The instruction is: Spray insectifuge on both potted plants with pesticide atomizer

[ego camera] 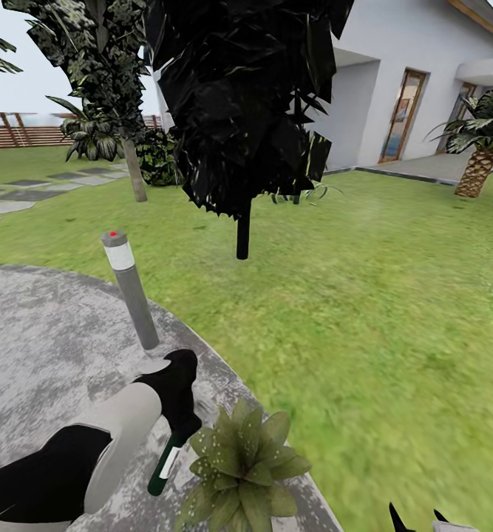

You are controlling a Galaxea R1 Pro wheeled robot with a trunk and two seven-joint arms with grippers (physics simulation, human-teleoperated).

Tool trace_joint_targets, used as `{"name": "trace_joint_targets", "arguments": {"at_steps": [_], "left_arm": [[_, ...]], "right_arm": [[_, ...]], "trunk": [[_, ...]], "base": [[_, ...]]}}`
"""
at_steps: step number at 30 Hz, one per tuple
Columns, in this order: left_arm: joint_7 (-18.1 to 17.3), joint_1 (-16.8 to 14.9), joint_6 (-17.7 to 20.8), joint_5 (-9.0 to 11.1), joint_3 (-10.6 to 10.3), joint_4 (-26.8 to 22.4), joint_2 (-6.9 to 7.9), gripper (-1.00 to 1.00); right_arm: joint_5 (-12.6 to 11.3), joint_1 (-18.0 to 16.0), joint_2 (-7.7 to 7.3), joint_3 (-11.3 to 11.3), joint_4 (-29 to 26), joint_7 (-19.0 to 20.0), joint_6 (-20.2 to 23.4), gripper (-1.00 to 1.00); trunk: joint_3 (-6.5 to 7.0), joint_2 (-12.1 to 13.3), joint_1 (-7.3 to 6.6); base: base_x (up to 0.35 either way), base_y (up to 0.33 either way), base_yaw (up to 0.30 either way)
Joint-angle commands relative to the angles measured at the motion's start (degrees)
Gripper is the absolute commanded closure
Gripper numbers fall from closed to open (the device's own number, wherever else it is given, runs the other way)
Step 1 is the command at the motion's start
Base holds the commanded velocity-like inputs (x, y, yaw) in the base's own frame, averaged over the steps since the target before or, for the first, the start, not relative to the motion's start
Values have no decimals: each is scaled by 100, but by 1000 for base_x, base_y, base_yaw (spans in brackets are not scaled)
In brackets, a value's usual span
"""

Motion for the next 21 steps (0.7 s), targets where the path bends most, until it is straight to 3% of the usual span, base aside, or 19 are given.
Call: {"name": "trace_joint_targets", "arguments": {"at_steps": [1,6,12,17,21], "left_arm": [[-30,192,26,-76,-14,-15,4,100],[-27,333,-42,-98,-46,-75,67,100],[-46,327,-57,-69,-14,-138,37,100],[-90,318,-25,-46,-1,-660,15,100],[-90,311,-22,-34,6,-728,49,100]], "right_arm": [[24,-10,1,-48,-2,47,-22,-100],[30,-10,1,-48,-2,47,-22,-100],[27,-10,1,-48,-2,47,-22,-100],[27,-10,1,-48,-2,47,-22,-100],[26,-10,1,-48,-2,47,-22,-100]], "trunk": [[-5,-2,-1],[-5,-2,-1],[-5,-2,-1],[-5,-2,-1],[-5,-2,-1]], "base": [[0,0,0],[0,0,0],[0,0,0],[0,0,0],[0,0,0]]}}
